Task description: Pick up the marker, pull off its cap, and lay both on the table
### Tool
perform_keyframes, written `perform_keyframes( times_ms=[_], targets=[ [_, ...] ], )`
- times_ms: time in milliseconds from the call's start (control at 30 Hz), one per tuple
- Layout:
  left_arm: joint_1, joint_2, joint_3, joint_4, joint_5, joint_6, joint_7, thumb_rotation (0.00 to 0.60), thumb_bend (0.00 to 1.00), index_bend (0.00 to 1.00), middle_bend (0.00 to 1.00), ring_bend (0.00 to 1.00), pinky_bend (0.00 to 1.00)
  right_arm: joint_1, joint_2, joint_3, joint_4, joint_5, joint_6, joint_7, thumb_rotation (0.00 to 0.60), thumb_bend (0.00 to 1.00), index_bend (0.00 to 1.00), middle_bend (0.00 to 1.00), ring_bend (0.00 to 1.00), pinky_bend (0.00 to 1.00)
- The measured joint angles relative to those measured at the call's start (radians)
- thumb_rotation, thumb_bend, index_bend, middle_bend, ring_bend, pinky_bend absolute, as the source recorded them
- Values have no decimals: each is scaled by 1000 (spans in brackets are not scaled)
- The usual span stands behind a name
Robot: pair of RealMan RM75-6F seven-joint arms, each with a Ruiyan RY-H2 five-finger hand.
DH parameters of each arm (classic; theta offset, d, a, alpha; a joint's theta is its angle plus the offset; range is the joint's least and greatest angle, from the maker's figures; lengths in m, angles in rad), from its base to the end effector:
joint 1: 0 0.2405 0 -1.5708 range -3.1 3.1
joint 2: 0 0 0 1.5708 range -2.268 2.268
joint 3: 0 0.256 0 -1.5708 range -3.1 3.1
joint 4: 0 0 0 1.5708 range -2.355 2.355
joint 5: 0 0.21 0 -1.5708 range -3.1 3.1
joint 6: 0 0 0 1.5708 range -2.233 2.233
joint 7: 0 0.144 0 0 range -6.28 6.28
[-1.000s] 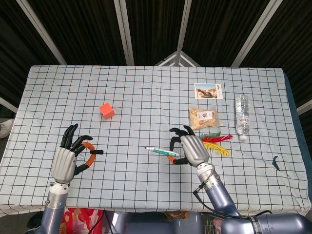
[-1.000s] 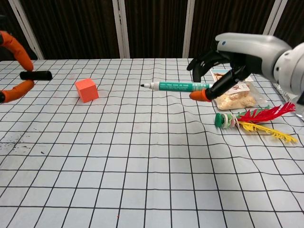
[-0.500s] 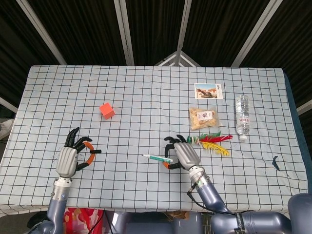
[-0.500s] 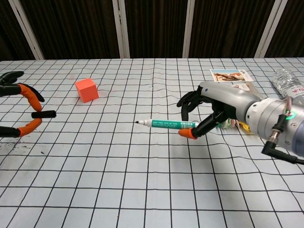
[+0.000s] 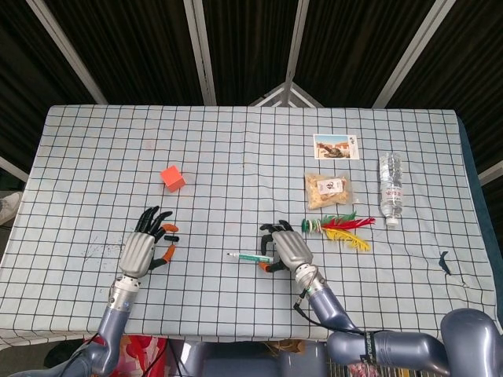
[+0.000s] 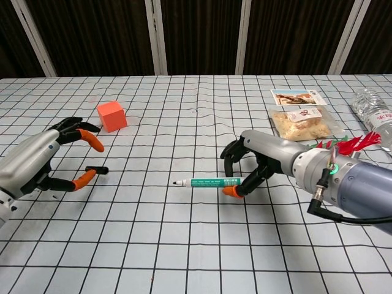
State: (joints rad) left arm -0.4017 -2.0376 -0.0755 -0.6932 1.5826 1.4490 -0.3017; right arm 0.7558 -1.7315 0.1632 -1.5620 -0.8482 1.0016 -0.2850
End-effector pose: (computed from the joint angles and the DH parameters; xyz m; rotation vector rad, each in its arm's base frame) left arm -0.2372 0.2676 -0.0740 -1.5245 -0.9691 -1.3433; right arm -0.1185 -0.2992 -0.0785 1.7480 -1.4555 0.9747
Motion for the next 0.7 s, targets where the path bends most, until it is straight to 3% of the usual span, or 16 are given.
perform_keyframes(
  times_ms=[200, 367, 567, 700],
  targets=[
    [5, 33, 6, -47, 2, 11, 29, 600, 550, 252, 44, 0, 0, 5, -5, 5, 6, 50, -14, -34, 600, 309, 176, 165, 154, 24],
    [11, 89, 10, -130, 13, 43, 64, 600, 546, 203, 6, 0, 0, -5, 29, 12, -39, 52, 2, -41, 600, 274, 69, 138, 147, 25],
    [38, 220, 24, -329, 28, 84, 146, 600, 546, 193, 58, 0, 0, -40, 125, 21, -170, 21, 54, -36, 600, 270, 121, 136, 148, 25],
    [82, 363, 39, -542, 27, 121, 250, 600, 545, 211, 73, 0, 1, -88, 241, 19, -278, -32, 111, -21, 600, 269, 172, 136, 152, 25]
  ],
)
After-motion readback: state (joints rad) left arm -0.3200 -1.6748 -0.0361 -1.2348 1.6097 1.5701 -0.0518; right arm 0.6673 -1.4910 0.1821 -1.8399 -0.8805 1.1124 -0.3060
